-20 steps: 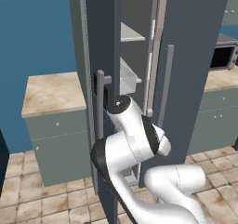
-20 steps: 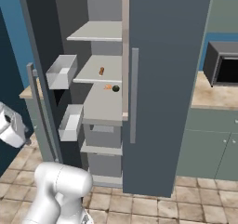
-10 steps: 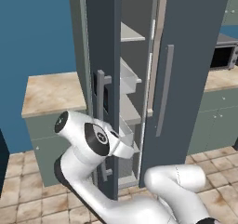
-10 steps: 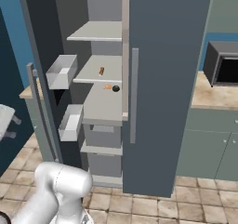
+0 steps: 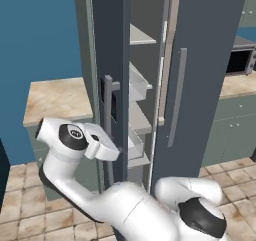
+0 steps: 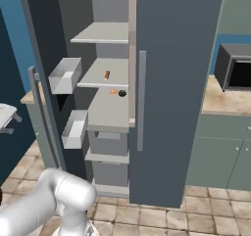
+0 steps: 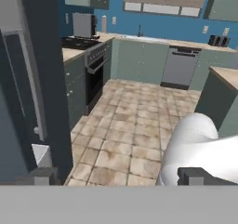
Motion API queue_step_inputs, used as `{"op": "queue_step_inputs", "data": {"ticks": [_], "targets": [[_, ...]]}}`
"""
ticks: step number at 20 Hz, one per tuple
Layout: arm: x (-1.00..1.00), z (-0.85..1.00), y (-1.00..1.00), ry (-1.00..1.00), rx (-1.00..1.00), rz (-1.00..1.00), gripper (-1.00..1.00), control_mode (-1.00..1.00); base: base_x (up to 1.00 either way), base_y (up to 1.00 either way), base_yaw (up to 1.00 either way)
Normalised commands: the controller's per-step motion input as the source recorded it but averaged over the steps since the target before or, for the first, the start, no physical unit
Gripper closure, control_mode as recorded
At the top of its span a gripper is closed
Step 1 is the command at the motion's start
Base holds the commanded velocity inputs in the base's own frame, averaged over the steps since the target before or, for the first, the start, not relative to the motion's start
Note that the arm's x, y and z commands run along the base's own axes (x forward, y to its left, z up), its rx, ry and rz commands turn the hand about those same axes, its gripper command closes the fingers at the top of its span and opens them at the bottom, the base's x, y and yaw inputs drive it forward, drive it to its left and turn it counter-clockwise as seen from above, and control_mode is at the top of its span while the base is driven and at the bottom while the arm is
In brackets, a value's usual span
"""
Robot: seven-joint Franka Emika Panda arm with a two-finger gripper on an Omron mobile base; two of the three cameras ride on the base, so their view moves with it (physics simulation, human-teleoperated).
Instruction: Store the kebab skewer in the freezer for long-term storage. Close the freezer door after placing the cooked food.
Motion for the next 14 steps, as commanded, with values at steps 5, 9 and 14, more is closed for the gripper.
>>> {"op": "queue_step_inputs", "data": {"ticks": [5,9,14], "targets": [[0.66,0.0,0.16,0.0,-0.08,0.0,-1.0,-1.0,0.0,0.0,0.0],[0.64,0.0,0.04,0.0,-0.09,0.0,-1.0,-1.0,0.0,0.0,0.0],[0.51,-0.01,0.18,0.0,-0.11,0.0,-1.0,-1.0,0.0,0.0,0.0]]}}
